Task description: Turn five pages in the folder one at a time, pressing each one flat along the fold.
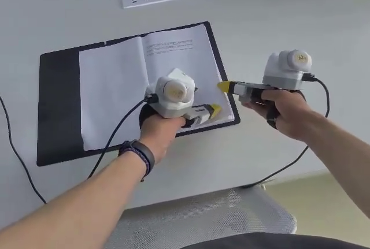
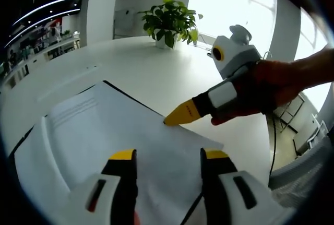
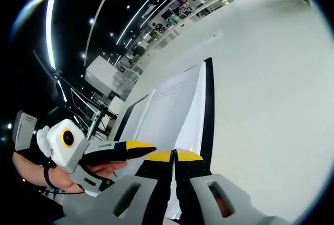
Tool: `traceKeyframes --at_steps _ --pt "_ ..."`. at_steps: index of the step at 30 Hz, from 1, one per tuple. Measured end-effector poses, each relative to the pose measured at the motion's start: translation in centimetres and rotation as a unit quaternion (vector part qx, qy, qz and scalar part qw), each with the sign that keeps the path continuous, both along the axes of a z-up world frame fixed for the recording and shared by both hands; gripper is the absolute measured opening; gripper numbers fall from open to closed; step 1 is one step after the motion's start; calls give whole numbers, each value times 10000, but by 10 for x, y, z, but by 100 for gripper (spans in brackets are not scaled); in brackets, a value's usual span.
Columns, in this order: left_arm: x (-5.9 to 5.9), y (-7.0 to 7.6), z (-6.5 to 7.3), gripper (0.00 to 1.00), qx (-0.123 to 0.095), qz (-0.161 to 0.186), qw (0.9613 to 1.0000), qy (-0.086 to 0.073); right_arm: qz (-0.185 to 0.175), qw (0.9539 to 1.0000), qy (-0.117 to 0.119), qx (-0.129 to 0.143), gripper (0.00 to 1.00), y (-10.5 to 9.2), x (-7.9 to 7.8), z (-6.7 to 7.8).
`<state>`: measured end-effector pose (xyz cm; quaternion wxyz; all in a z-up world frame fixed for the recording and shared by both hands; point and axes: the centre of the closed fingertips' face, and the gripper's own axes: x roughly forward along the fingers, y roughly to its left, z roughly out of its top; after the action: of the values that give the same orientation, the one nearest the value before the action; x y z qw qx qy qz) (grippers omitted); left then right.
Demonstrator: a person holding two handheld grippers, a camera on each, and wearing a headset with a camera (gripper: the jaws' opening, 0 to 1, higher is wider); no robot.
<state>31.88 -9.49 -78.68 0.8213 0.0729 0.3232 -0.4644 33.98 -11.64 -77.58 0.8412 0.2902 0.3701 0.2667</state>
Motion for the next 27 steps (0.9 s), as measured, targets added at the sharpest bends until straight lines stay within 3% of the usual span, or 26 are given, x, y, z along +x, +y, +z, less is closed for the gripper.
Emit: traceKeyframes --at_steps 7,17,27 --pt "0 14 11 49 -70 170 9998 -33 -91 10000 5 13 0 1 1 5" --pt "-1 45 26 51 -140 413 9990 -139 -247 9996 4 -145 0 0 -2 12" --pt "-1 81 40 53 -191 659 9973 -259 -196 9997 -114 -88 0 18 -6 33"
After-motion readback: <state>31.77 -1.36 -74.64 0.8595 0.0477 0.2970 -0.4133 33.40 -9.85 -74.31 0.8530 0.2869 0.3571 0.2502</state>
